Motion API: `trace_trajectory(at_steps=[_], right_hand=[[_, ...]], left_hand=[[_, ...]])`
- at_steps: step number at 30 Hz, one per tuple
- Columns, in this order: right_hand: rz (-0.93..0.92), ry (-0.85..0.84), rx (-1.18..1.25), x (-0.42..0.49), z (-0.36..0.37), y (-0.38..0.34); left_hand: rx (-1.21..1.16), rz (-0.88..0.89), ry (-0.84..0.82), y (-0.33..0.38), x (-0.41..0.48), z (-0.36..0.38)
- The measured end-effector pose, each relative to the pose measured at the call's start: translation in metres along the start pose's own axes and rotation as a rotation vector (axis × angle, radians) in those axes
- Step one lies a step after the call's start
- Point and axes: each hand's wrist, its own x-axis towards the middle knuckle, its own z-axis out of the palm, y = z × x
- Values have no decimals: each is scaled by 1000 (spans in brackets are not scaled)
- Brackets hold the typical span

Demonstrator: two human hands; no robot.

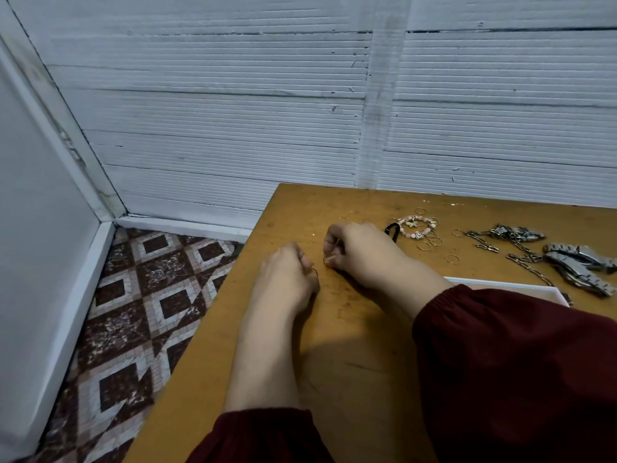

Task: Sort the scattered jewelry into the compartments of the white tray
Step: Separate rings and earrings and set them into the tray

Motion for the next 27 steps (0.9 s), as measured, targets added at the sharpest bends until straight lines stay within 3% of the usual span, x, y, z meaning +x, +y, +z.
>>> trace_trajectory(at_steps=[6,12,17,27], right_hand=[[-55,26,125,-4,-2,1],[55,105,338,-16,-13,9],[99,174,492,-41,-32,15],[189,342,710,-123,-72,38]], left_hand=[[-144,43,102,-6,2,1],[-433,7,117,1,-2,5],[-531,108,167,17,-15,14],[-780,162,123,48,-66,23]])
